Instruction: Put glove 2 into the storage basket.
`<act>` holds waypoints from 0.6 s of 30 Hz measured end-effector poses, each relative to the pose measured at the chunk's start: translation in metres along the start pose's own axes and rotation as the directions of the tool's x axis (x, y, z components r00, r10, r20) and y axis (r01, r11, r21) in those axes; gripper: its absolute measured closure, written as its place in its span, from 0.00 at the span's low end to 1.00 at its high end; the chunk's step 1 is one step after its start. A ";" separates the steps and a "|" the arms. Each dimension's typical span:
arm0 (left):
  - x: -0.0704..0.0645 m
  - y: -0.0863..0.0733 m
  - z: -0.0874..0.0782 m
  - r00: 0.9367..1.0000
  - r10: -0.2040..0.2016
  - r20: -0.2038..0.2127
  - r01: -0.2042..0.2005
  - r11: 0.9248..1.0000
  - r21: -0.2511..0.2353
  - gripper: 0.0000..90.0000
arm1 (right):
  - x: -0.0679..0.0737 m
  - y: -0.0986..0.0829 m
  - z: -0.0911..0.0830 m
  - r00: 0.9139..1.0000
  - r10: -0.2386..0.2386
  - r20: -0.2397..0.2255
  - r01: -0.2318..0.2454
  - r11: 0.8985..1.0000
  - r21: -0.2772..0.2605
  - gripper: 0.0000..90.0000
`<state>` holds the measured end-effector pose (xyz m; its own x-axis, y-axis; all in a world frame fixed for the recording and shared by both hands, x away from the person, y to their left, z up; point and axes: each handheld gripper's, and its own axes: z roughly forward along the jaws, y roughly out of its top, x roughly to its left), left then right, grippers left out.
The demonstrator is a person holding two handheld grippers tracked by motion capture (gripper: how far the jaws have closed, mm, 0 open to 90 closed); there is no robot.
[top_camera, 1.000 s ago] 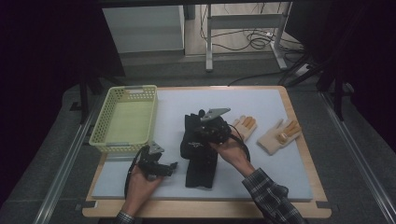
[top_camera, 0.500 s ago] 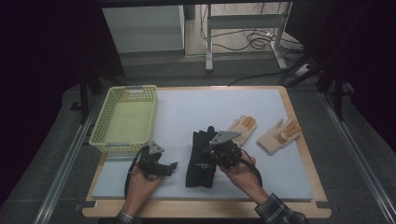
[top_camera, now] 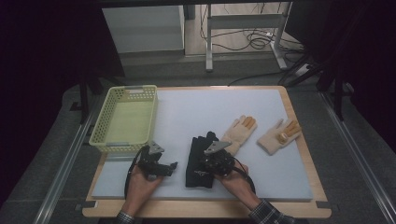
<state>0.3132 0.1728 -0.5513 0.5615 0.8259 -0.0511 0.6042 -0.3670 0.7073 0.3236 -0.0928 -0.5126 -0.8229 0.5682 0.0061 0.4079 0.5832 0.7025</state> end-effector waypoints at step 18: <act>0.000 0.000 0.000 1.000 0.001 0.000 -0.001 1.000 -0.003 0.09 | -0.032 -0.034 -0.040 0.999 0.033 -0.032 -0.035 0.997 -0.064 0.97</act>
<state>0.3128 0.1730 -0.5510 0.5619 0.8257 -0.0503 0.6022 -0.3666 0.7092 0.3207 -0.1540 -0.5083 -0.8214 0.5680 0.0524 0.4104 0.5247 0.7458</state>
